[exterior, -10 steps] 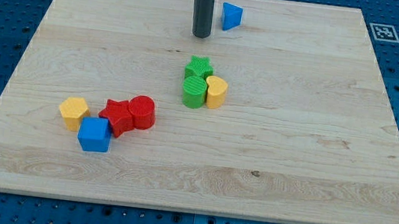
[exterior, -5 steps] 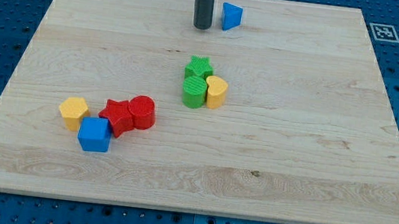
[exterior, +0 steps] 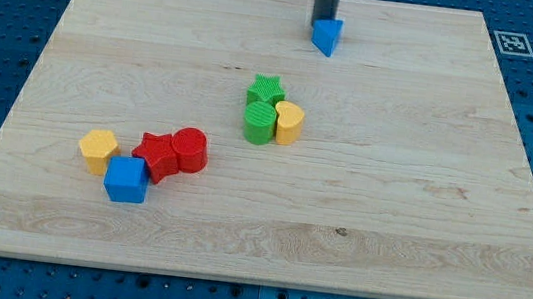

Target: Push the blue triangle slightly right and down

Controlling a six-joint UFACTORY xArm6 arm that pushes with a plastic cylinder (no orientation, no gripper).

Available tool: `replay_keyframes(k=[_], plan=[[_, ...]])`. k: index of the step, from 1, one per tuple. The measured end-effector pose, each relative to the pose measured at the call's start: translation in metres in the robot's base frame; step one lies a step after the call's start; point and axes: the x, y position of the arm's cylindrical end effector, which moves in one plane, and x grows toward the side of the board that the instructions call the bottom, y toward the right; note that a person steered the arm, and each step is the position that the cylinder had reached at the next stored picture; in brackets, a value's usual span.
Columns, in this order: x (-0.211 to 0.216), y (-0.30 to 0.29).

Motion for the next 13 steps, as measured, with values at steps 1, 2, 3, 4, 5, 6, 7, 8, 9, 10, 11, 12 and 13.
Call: replay_keyframes(k=[1,2,3,4,5,6,7,8,9,10,11,12,13], plan=[[0.013,0.018],[0.036,0.023],[0.038,0.025],[0.038,0.025],[0.043,0.025],[0.045,0.025],[0.045,0.025],[0.045,0.025],[0.046,0.025],[0.06,0.027],[0.068,0.024],[0.037,0.004],[0.038,-0.017]])
